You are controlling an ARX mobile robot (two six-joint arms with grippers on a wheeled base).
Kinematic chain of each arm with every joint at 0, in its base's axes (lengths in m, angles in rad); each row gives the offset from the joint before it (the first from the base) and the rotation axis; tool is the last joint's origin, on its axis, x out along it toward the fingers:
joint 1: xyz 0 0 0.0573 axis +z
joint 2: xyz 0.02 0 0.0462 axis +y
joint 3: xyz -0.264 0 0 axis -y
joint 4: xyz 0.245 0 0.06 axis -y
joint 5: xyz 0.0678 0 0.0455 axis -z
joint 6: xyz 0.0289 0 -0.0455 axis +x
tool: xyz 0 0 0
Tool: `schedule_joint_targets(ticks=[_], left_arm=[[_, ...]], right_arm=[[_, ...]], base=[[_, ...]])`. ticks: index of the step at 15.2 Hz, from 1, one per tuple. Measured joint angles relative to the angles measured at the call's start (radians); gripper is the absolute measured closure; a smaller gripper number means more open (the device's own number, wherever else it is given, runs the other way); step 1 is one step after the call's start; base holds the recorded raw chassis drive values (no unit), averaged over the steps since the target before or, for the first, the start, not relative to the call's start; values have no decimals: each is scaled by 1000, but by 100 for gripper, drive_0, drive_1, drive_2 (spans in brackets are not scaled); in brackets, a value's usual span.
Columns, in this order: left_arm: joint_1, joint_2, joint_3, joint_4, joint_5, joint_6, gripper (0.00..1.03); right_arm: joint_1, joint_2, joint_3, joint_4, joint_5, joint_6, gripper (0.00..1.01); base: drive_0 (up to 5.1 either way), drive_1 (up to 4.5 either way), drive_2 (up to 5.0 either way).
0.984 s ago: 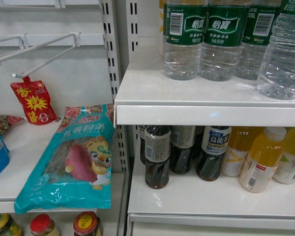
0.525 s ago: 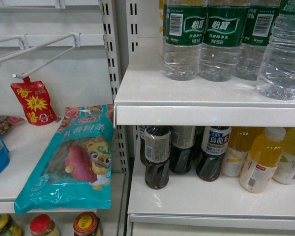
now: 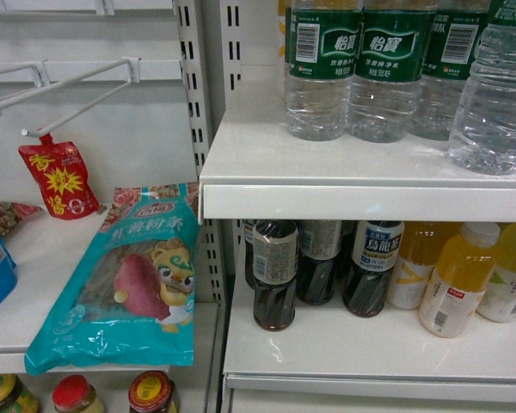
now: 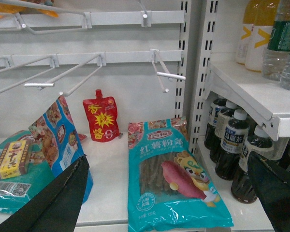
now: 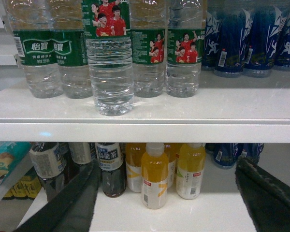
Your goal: Move water from second to third shelf
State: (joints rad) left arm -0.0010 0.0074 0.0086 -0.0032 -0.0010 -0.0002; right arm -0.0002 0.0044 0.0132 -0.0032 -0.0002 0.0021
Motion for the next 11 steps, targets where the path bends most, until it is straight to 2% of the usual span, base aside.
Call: schedule_joint_targets(ticks=[1, 2, 3, 11], left_arm=[[0, 0, 0, 0, 0, 0, 5], [0, 0, 0, 0, 0, 0, 5], [0, 0, 0, 0, 0, 0, 5], [0, 0, 0, 0, 0, 0, 5]], right_arm=[[0, 0, 0, 0, 0, 0, 10], [0, 0, 0, 0, 0, 0, 1], [0, 0, 0, 0, 0, 0, 4], [0, 0, 0, 0, 0, 0, 3]], base=[[0, 0, 0], [0, 0, 0], [0, 0, 0], [0, 0, 0]])
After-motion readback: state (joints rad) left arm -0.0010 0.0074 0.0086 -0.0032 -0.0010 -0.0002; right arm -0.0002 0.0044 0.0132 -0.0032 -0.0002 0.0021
